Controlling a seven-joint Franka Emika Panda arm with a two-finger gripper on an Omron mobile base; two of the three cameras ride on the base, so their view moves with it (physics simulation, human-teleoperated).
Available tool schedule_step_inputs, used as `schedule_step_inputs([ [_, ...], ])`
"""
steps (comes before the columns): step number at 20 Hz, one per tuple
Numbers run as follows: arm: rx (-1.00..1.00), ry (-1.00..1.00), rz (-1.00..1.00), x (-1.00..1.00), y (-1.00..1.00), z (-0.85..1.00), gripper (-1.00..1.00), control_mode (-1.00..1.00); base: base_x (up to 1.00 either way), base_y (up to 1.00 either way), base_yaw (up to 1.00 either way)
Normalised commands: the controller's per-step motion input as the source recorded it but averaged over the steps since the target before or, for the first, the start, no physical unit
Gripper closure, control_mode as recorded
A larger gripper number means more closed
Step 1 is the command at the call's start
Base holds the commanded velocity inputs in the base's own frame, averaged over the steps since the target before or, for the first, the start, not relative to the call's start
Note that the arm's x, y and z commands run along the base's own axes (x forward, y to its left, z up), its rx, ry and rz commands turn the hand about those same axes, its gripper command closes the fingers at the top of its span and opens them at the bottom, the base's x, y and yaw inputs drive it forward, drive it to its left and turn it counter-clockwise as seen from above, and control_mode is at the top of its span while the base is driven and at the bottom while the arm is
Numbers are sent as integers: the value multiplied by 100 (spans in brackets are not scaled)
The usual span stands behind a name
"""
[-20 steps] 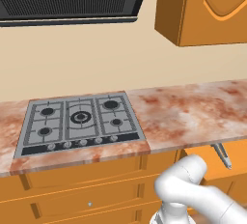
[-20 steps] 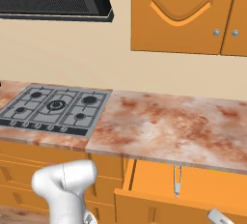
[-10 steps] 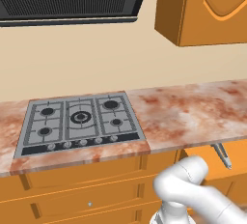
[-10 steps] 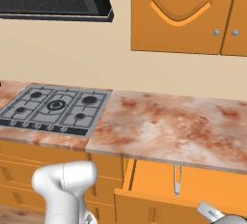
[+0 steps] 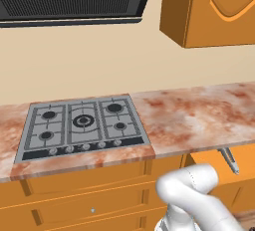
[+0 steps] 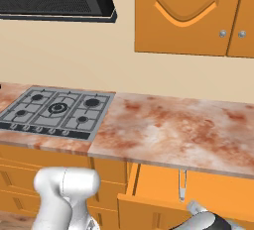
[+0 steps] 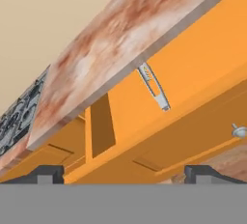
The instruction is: Take the tongs from the drawer on the right and place them on the dining counter next to the tray containing the kebab skewer.
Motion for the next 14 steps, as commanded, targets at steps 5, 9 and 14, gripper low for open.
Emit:
schedule_step_inputs([
  [5,-17,20,-7,32,53,2,-100,-100,0,0,0],
  [9,-21,26,0,47,42,0,-100,-100,0,0,0],
  [14,-19,26,0,53,33,-1,-100,-100,0,0,0],
])
